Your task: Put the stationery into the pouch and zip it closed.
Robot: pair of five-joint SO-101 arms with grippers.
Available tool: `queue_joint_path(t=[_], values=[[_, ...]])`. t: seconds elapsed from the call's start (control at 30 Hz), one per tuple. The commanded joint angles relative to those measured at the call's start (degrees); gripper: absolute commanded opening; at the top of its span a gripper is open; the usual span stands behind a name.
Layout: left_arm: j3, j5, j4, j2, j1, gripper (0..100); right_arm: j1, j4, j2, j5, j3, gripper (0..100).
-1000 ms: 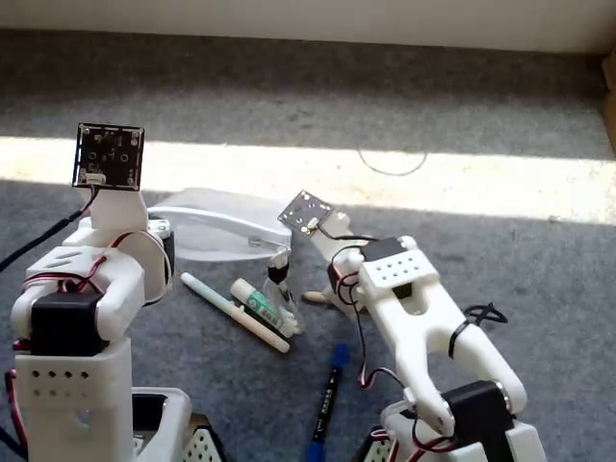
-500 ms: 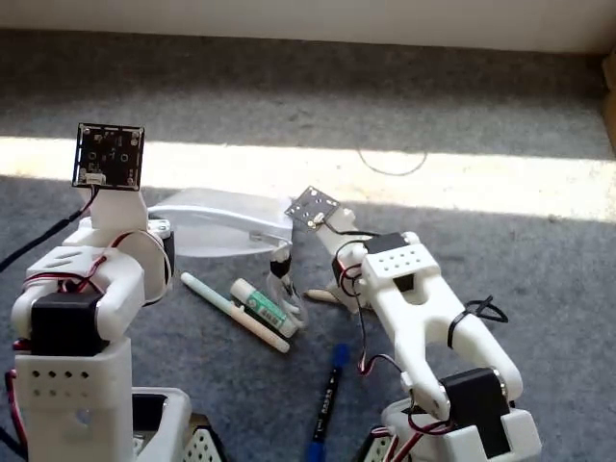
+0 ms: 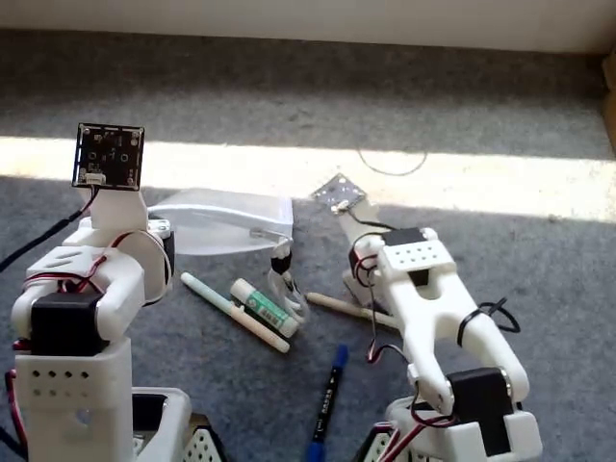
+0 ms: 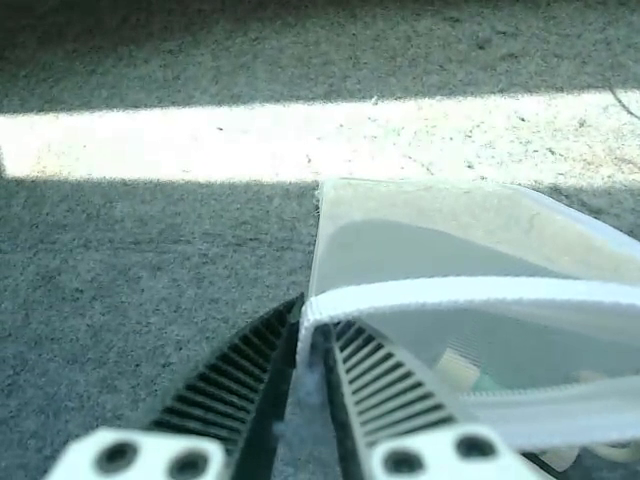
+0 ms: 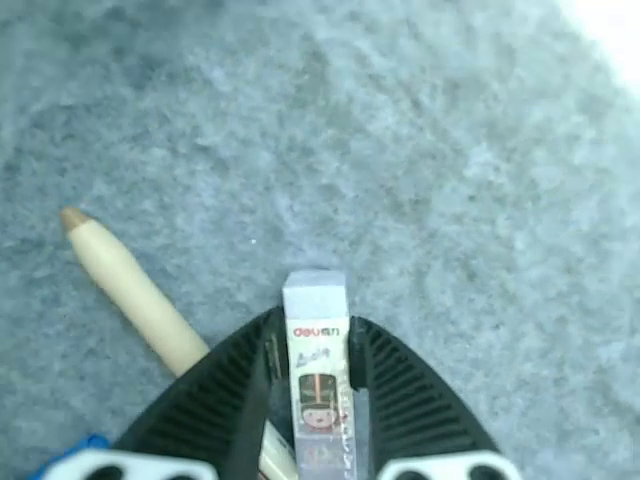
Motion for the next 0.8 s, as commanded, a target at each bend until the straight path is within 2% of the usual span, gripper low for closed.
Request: queue_joint_path(t=[0.0,0.43,0.6,0.77], values=[[-0.66,0.44,-0.26,0.13,-0.75,1,2.42,1.45,-4.97,-3.78,-3.65,4.4],[-0.66,0.44,-0.26,0.13,-0.75,1,2.33,1.63,-5.05,-4.04,-3.21,5.2],[-0.66,0.44,-0.26,0.13,-1.19,1,0.40,1.80,-4.18,-3.96,-3.21,11.6],[-0.66,0.44,-0.26,0.13,-2.51,1,-0.66,4.53,-0.31,-3.78,-3.74,11.6]])
